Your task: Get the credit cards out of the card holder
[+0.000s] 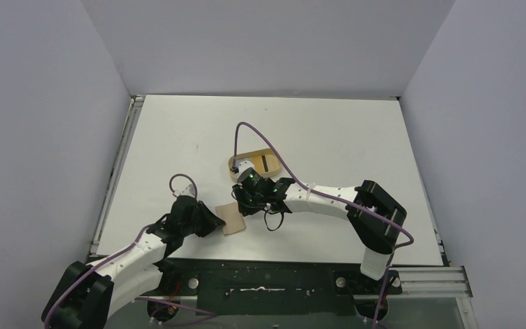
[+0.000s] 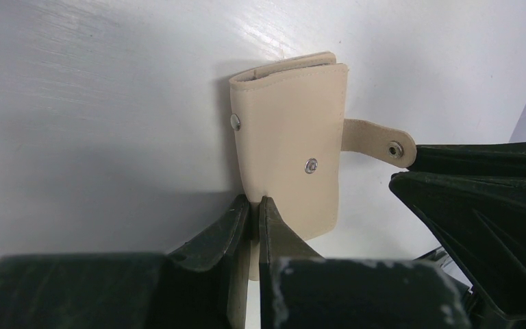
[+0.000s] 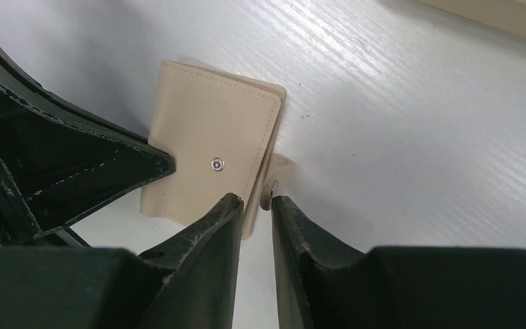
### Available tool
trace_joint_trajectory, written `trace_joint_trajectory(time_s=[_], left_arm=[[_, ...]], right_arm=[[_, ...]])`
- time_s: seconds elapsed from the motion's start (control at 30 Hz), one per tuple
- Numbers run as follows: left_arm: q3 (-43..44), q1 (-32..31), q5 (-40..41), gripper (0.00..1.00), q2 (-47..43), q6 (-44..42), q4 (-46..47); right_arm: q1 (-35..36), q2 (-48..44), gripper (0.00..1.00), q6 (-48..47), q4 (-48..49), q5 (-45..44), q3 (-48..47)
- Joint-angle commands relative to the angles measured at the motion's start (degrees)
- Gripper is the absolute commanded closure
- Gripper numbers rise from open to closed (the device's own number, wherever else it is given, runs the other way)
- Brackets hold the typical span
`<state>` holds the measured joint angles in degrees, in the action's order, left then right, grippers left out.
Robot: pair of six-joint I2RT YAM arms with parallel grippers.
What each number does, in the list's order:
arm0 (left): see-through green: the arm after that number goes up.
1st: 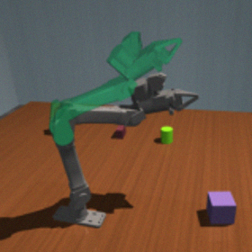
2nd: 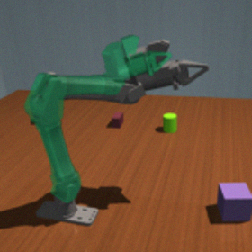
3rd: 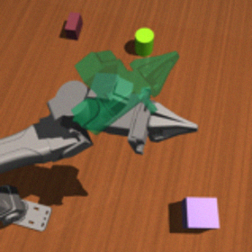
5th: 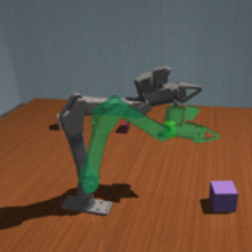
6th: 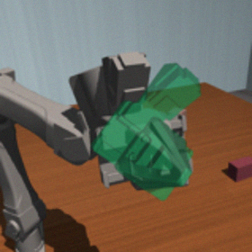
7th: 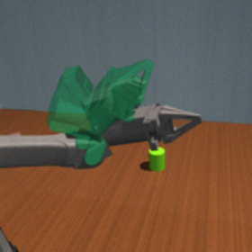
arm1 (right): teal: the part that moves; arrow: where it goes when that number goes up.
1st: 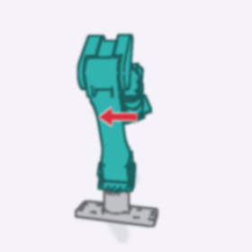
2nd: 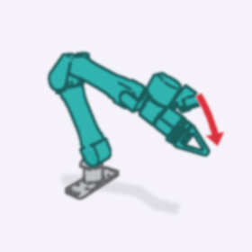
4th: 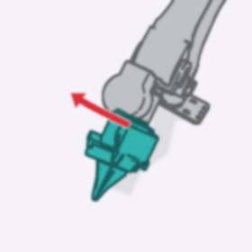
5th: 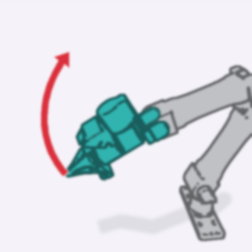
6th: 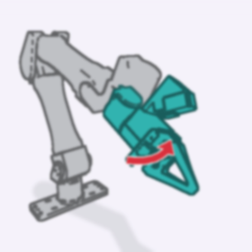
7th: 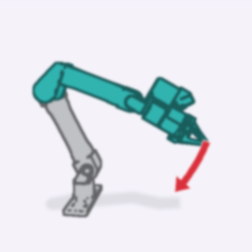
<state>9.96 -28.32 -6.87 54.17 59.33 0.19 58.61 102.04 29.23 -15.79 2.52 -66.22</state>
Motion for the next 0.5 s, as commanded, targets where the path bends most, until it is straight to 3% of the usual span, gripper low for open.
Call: trace_joint_trajectory(time_s=[0.0,0.47], left_arm=[[0.4,0.2,-0.1,1.00,0.2,-1.0,-1.2],[0.2,0.2,-0.2,1.00,0.4,-0.8,-1.1]], right_arm=[[0.4,-0.1,0.76,0.3,3.4,-1.0,-1.5],[0.4,0.2,0.85,0.4,3.7,-0.8,-1.5]])
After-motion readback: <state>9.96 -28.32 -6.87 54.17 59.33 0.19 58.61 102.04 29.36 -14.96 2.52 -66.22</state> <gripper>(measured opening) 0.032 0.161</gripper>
